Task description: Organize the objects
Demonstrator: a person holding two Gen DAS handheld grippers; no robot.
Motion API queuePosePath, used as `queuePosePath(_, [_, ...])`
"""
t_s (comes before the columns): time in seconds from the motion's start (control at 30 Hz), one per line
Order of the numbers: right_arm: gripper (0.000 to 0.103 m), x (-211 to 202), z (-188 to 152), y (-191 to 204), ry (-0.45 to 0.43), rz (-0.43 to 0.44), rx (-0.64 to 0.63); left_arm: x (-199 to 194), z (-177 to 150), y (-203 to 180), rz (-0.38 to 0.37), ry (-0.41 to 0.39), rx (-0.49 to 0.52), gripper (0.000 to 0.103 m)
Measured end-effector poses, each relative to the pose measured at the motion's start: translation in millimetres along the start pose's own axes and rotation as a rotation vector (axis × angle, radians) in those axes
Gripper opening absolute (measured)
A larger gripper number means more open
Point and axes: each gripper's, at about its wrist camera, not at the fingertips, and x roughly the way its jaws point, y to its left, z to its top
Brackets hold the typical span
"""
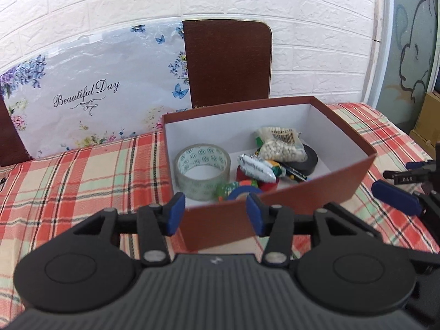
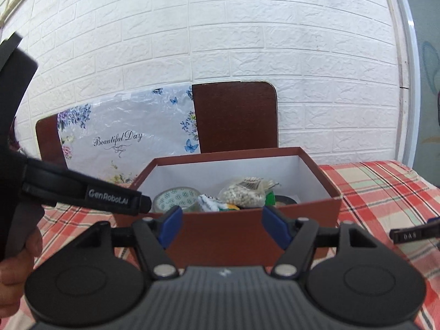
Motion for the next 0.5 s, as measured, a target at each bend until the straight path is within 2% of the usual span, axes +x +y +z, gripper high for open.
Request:
queuePosePath(0.07, [0.070, -9.3, -1.8, -1.1, 0.000, 0.002, 0.018, -8.6, -9.2, 0.3, 0.004, -0.005, 0.001, 0.057])
queuePosePath(0.17, [0.078, -20.4, -2.0, -4.7, -0.006, -0.006, 0.058, -18.2, -23.8, 0.1, 0.007, 0.000, 0.015, 0.060])
queuePosePath(0.2, [0.084, -24.1, -3.2, -6.5, -0.004, -0.006, 0.078, -20.3, -28.3, 0.3, 0.007, 0.005, 0.015, 0.063])
queuePosePath(0.27, [0.086, -30.5, -7.7, -10.4, 0.013, 0.001, 0.114, -24.0, -38.2, 2.0, 0.007, 0.019, 0.008, 0.066])
queuePosePath(0.33, [0.088, -34.2, -13.5, -12.6, 0.035, -0.001, 0.137, -25.7, -46.9, 3.9, 0.008, 0.036, 0.000, 0.079])
queuePosePath(0.37, [0.091, -35.2, -16.2, -12.8, 0.049, -0.001, 0.142, -26.6, -51.1, 4.8, 0.010, 0.041, -0.004, 0.082])
queuePosePath(0.43, [0.103, -37.2, -21.7, -12.1, 0.076, -0.001, 0.147, -28.6, -59.5, 6.6, 0.021, 0.050, -0.009, 0.093])
queuePosePath(0.5, [0.103, -39.7, -26.1, -10.3, 0.087, -0.016, 0.143, -28.6, -66.6, 9.0, 0.032, 0.067, -0.017, 0.098])
